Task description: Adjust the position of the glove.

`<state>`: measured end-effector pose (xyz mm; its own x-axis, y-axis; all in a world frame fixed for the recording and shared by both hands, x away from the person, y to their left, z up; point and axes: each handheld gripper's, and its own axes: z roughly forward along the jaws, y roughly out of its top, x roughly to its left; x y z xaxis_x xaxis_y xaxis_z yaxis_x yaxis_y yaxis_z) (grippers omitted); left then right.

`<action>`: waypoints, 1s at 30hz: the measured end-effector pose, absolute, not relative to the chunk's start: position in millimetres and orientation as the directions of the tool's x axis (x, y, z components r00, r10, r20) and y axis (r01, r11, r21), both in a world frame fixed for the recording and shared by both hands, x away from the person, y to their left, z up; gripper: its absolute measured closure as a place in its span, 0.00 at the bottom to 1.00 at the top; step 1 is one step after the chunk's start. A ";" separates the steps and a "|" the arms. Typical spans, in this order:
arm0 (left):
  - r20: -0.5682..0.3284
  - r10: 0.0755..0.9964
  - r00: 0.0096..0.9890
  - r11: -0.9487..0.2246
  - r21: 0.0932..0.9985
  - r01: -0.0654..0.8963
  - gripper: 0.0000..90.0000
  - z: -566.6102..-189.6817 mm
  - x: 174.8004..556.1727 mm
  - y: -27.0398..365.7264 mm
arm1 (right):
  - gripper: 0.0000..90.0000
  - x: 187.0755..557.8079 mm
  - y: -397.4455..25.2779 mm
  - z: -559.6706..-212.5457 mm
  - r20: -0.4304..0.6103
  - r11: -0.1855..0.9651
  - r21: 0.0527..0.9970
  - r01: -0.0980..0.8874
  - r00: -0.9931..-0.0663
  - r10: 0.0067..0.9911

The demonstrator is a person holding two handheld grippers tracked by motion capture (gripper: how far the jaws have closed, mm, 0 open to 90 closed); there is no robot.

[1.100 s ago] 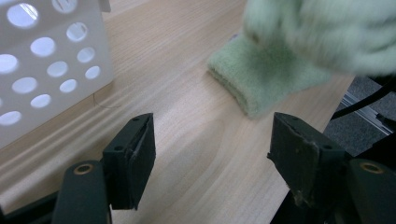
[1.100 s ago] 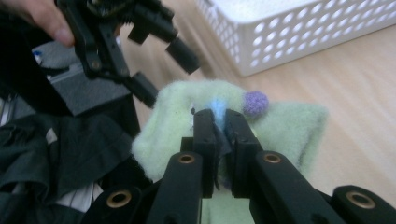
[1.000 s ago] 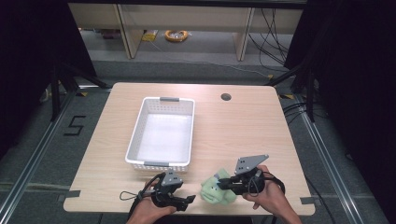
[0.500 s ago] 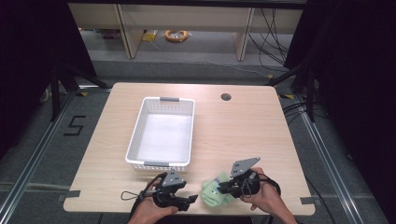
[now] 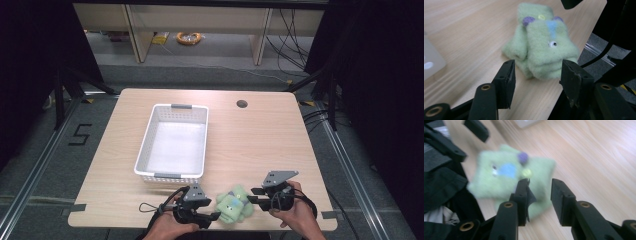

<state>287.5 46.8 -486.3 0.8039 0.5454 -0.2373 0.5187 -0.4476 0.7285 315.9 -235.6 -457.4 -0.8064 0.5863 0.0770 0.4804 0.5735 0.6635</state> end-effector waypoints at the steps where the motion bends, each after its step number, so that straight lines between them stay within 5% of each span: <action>1: -0.249 0.538 0.805 -0.448 0.724 0.524 0.53 -487.6 286.9 44.7 | 0.75 316.6 -237.2 -462.2 0.094 0.570 0.649 0.504 -0.796 0.598; 8: -0.236 0.510 0.827 -0.495 0.706 0.506 0.56 -493.6 286.8 34.4 | 0.75 323.8 -229.3 -473.9 0.111 0.599 0.611 0.518 -0.805 0.583; 14: -0.184 0.499 0.846 -0.510 0.727 0.459 0.86 -490.6 284.4 32.3 | 1.00 324.1 -225.4 -469.3 0.068 0.632 0.622 0.462 -0.836 0.544; 21: -0.221 0.481 0.849 -0.486 0.739 0.467 0.90 -482.8 275.6 29.3 | 1.00 330.8 -220.4 -456.5 0.087 0.620 0.642 0.452 -0.845 0.527; 27: -0.210 0.469 0.858 -0.501 0.737 0.454 0.89 -485.2 276.6 29.7 | 0.80 336.3 -218.9 -468.7 0.156 0.581 0.616 0.533 -0.805 0.573; 29: -0.210 0.469 0.858 -0.500 0.738 0.453 0.89 -485.0 276.6 29.7 | 0.80 337.6 -218.7 -469.7 0.170 0.590 0.596 0.544 -0.804 0.569; 30: -0.208 0.468 0.859 -0.500 0.739 0.451 0.89 -484.5 276.0 29.3 | 0.88 338.8 -216.9 -474.6 0.188 0.590 0.598 0.543 -0.811 0.555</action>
